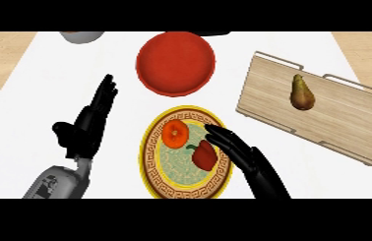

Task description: Pick the bell pepper from the plate and place it in the bowl

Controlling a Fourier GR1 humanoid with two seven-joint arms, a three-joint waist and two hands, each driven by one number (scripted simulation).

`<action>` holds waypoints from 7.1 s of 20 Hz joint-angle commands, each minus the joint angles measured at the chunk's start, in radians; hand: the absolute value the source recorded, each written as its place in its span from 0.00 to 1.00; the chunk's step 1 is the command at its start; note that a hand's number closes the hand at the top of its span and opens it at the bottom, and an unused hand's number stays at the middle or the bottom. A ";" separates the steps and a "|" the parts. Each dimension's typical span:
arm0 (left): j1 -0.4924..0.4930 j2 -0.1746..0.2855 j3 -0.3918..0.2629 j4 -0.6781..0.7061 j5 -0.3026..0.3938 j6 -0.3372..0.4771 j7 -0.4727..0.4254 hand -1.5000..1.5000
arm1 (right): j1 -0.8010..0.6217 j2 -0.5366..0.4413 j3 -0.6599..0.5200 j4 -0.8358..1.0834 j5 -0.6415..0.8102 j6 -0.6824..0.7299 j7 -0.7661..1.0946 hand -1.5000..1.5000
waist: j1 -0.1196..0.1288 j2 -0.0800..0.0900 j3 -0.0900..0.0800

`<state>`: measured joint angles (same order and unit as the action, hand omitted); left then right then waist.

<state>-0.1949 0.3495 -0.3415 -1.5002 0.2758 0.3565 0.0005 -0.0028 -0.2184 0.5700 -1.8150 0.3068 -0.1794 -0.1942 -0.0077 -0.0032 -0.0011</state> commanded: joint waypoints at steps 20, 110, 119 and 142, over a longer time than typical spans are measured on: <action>0.035 -0.056 0.091 -0.017 -0.075 -0.083 0.023 0.50 | -0.179 0.019 0.001 0.003 0.120 0.403 0.676 0.00 | 0.009 0.003 0.001; -0.049 -0.322 0.194 0.038 -0.328 -0.295 0.090 0.50 | -1.166 0.218 0.115 0.801 0.362 -0.599 1.118 1.00 | 0.147 0.006 -0.008; -0.020 -0.298 0.219 0.040 -0.317 -0.310 0.058 0.50 | -1.529 0.218 0.084 1.028 0.338 -0.522 1.396 1.00 | 0.140 0.014 -0.006; -0.039 -0.299 0.238 -0.017 -0.316 -0.293 0.106 0.50 | -1.470 0.218 0.144 1.562 0.267 -0.530 1.220 1.00 | 0.109 0.034 -0.001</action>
<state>-0.2342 0.0489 -0.1043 -1.4907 -0.0440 0.0641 0.0873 -1.4974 -0.0029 0.7205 -0.3303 0.5748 -0.6869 1.0202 0.0980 0.0259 -0.0034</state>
